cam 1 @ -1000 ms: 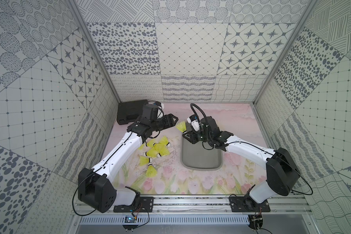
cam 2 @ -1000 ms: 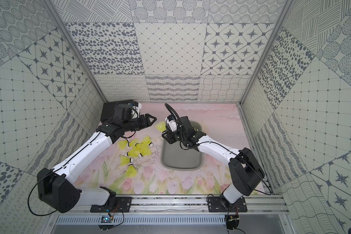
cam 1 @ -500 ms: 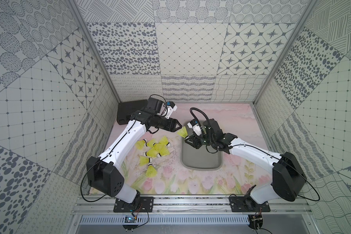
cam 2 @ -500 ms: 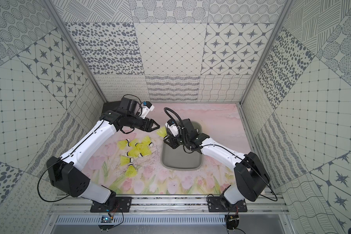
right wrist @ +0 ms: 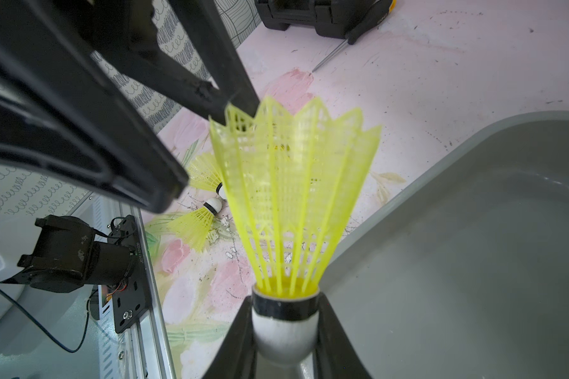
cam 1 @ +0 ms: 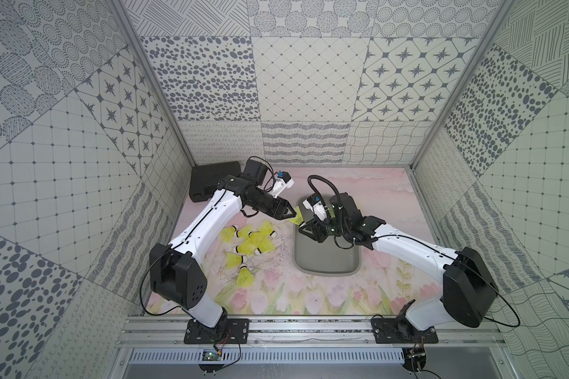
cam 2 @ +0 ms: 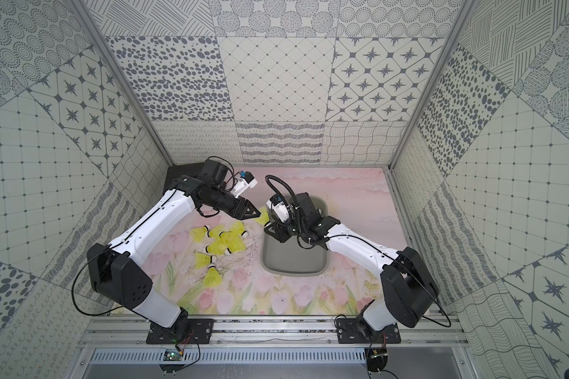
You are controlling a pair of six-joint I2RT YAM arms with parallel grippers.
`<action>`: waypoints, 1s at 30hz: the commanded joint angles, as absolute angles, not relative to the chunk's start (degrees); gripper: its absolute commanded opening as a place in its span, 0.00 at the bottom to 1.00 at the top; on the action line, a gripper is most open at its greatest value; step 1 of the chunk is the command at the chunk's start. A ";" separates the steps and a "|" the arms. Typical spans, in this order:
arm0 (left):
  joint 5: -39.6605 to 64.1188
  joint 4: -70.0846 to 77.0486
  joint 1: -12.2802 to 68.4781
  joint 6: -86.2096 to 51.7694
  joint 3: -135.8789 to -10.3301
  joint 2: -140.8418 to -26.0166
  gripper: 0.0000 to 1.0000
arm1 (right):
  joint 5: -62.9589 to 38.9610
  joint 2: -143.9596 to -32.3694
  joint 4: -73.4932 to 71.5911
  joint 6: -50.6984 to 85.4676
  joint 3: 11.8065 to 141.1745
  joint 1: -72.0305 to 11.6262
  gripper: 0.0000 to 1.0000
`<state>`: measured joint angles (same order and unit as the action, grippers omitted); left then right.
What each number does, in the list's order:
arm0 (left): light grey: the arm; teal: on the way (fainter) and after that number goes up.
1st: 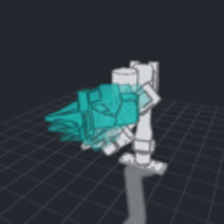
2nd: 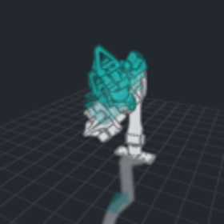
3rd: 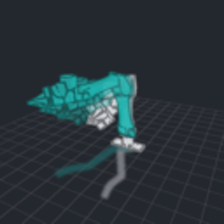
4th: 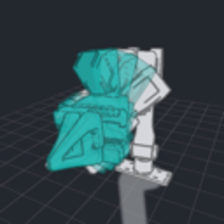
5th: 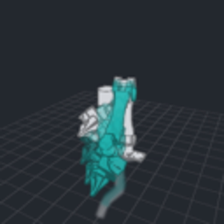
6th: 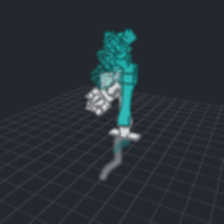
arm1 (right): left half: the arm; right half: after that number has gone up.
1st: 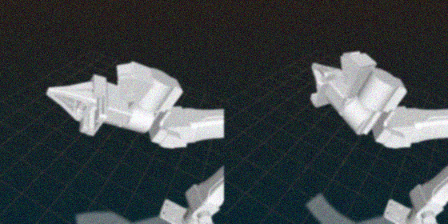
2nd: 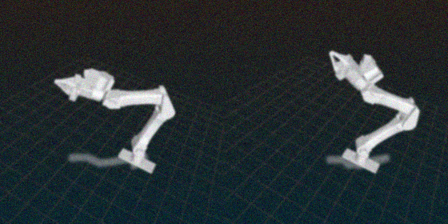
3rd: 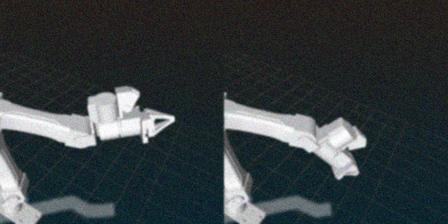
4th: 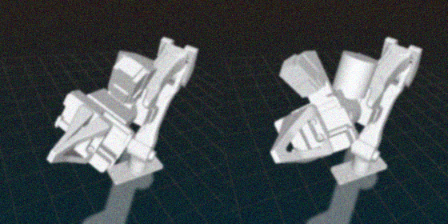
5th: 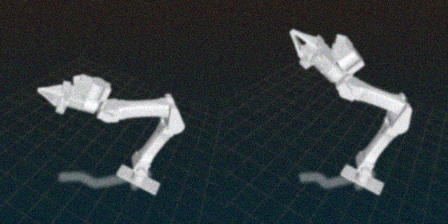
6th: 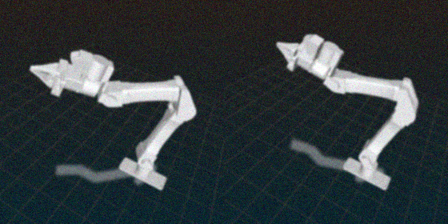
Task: Put the shuttlecocks into the storage box
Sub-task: Pick up the shuttlecock at the center of the board.
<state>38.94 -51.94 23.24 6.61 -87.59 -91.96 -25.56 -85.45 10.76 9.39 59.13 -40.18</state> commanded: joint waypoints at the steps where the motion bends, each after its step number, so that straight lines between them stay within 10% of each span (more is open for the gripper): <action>1: 44.01 -54.60 23.29 9.85 -88.07 -92.54 0.43 | -26.62 -84.00 9.38 8.09 59.07 -40.59 0.20; 10: 45.22 -52.90 23.25 8.30 -87.74 -93.19 0.01 | -25.67 -84.06 9.32 8.28 58.80 -40.66 0.27; 17: 43.70 -42.25 23.24 -2.55 -82.77 -91.04 0.00 | -18.10 -81.57 7.36 9.71 55.63 -40.41 0.54; 30: 41.66 -12.86 23.86 -31.39 -69.37 -84.36 0.00 | -6.80 -71.45 6.94 13.28 47.99 -35.74 0.68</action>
<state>41.39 -31.29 23.38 -13.67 -73.14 -86.26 -11.92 -74.91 8.80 11.79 49.76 -37.47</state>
